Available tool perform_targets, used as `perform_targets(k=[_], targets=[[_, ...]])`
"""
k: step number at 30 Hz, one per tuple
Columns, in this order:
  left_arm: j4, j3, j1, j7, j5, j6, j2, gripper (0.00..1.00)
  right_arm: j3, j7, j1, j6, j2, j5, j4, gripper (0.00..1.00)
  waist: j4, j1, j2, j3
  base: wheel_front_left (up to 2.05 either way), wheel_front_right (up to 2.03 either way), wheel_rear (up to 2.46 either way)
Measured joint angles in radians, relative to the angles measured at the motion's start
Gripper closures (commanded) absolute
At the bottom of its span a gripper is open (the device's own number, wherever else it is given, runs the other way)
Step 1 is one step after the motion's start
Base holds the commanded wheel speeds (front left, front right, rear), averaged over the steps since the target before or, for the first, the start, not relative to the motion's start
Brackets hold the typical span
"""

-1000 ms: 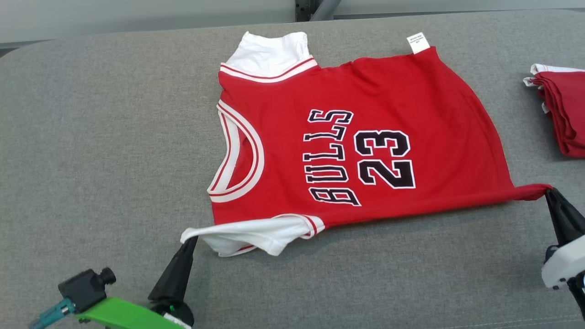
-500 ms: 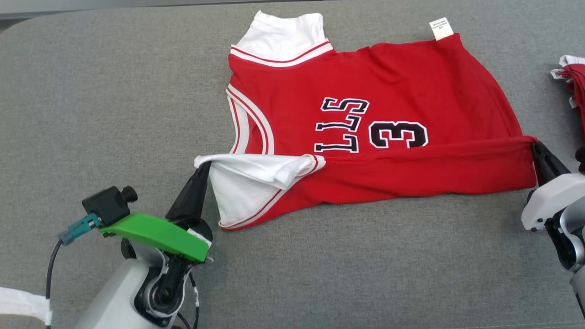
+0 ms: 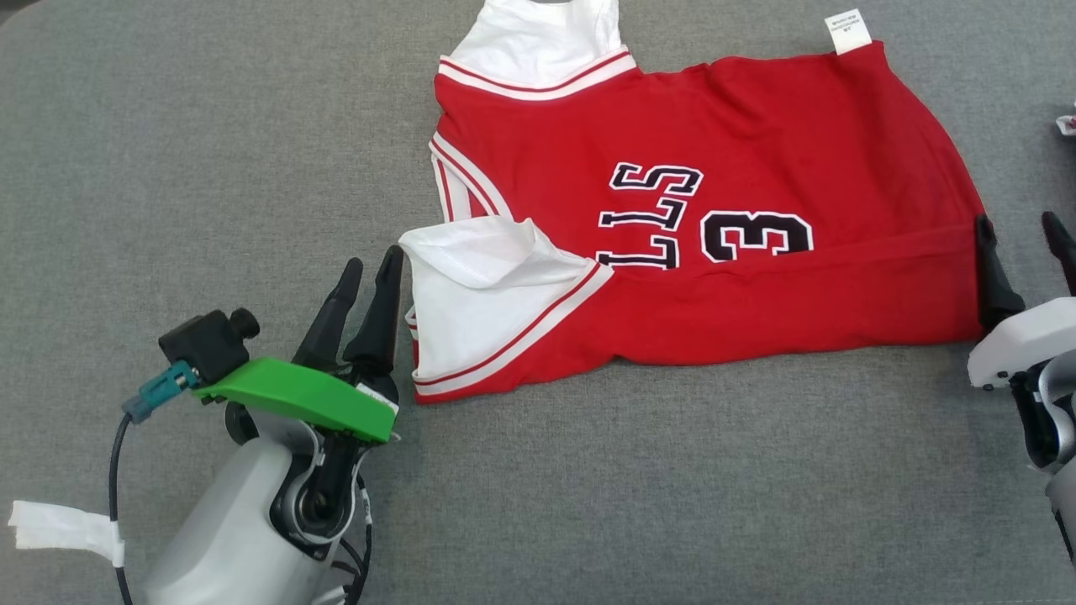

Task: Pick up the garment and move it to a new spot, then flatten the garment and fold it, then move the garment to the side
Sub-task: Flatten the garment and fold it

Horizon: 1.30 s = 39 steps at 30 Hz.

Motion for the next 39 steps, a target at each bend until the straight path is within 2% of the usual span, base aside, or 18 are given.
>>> perform_targets(k=[3, 6, 9, 16, 23, 24, 25, 26, 27, 29, 30, 32, 39], targets=[[-0.018, 0.014, 0.039, -0.004, 0.001, -0.001, -0.009, 0.00, -0.054, -0.014, 0.029, 0.000, -0.003, 0.000, -0.045, 0.00, 0.003, 0.0000, 0.0000, -0.013, 0.00, 0.00, 0.00], [-0.036, 0.003, 0.121, -0.003, -0.019, -0.001, -0.013, 0.00, -0.136, -0.016, 0.101, 0.000, 0.006, 0.005, -0.139, 0.00, 0.004, 0.0000, 0.0000, -0.027, 0.00, 0.00, 0.00], [-0.049, -0.020, 0.184, 0.029, -0.056, -0.001, -0.015, 0.00, -0.175, -0.017, 0.192, 0.000, 0.029, 0.018, -0.193, 0.00, 0.004, 0.0000, 0.0000, -0.039, 0.00, 0.00, 0.00], [-0.029, -0.028, 0.213, 0.093, -0.132, -0.001, -0.027, 0.00, -0.185, -0.017, 0.265, 0.000, 0.077, 0.086, -0.223, 0.00, -0.006, 0.0000, 0.0000, -0.046, 0.00, 0.00, 0.00], [0.004, -0.039, 0.180, 0.126, -0.147, -0.002, -0.029, 0.00, -0.123, -0.017, 0.237, 0.000, 0.085, 0.169, -0.150, 0.00, -0.016, 0.0000, 0.0001, -0.028, 0.00, 0.00, 0.00], [0.004, -0.042, 0.175, 0.126, -0.147, -0.002, -0.028, 0.17, -0.115, -0.017, 0.227, 0.000, 0.085, 0.185, -0.136, 0.00, -0.016, 0.0000, 0.0000, -0.025, 0.00, 0.00, 0.00], [0.004, -0.045, 0.171, 0.125, -0.147, -0.002, -0.028, 0.57, -0.105, -0.017, 0.217, 0.000, 0.085, 0.202, -0.120, 0.00, -0.016, 0.0000, 0.0000, -0.022, 0.00, 0.00, 0.00], [0.002, -0.049, 0.167, 0.122, -0.147, -0.002, -0.027, 0.81, -0.092, -0.017, 0.206, 0.000, 0.082, 0.220, -0.102, 0.00, -0.015, 0.0000, 0.0000, -0.019, 0.00, 0.00, 0.00], [0.000, -0.052, 0.165, 0.120, -0.147, -0.002, -0.026, 1.00, -0.077, -0.017, 0.196, 0.000, 0.080, 0.240, -0.086, 0.00, -0.015, 0.0000, 0.0000, -0.016, 0.00, 0.00, 0.00], [-0.012, -0.065, 0.161, 0.116, -0.147, -0.001, -0.025, 1.00, -0.044, -0.017, 0.175, 0.000, 0.072, 0.274, -0.058, 0.00, -0.013, 0.0000, 0.0000, -0.012, 0.00, 0.00, 0.00], [-0.018, -0.073, 0.160, 0.111, -0.146, -0.001, -0.024, 1.00, -0.029, -0.017, 0.167, 0.000, 0.065, 0.288, -0.045, 0.45, -0.011, 0.0000, 0.0000, -0.011, 0.00, 0.00, 0.00], [-0.030, -0.084, 0.159, 0.100, -0.146, -0.001, -0.017, 1.00, -0.005, -0.018, 0.156, 0.000, 0.048, 0.312, -0.031, 1.00, -0.006, 0.0000, 0.0000, -0.010, 0.00, 0.00, 0.00], [-0.074, -0.098, 0.170, 0.059, -0.148, -0.002, 0.022, 1.00, 0.039, -0.017, 0.166, 0.000, 0.015, 0.368, -0.055, 1.00, -0.009, 0.0000, 0.0000, -0.021, 0.00, 0.00, 0.00]])
